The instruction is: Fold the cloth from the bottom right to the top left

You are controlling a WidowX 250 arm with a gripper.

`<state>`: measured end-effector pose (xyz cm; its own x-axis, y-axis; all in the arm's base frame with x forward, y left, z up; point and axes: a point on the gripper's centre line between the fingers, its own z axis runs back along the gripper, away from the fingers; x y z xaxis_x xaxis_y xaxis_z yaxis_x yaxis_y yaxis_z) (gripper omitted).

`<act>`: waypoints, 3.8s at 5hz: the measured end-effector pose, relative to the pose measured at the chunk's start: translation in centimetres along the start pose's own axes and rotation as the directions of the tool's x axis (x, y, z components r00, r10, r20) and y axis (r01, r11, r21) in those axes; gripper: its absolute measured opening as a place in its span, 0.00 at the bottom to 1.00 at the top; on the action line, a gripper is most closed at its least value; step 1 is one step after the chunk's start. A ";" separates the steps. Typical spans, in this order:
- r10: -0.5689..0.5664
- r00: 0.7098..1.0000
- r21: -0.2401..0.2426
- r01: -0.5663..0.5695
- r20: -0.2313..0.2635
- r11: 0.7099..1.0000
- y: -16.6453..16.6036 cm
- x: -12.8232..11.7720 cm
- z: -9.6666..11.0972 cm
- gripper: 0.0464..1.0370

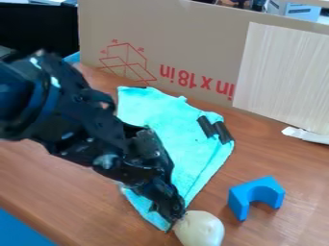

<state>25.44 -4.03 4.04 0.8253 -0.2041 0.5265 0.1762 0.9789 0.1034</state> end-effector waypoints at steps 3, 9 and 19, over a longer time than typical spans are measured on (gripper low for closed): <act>0.012 1.000 -0.043 -0.012 -0.004 0.999 0.4 1.2 1.1 0.12; 0.431 0.899 -0.121 -0.437 -0.076 0.891 10.9 10.2 0.9 0.01; 0.775 0.618 0.017 -0.781 -0.132 0.625 22.5 14.4 -2.8 0.76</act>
<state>42.82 15.07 11.56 0.7173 0.6318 0.2938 -0.5432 0.7711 -0.3320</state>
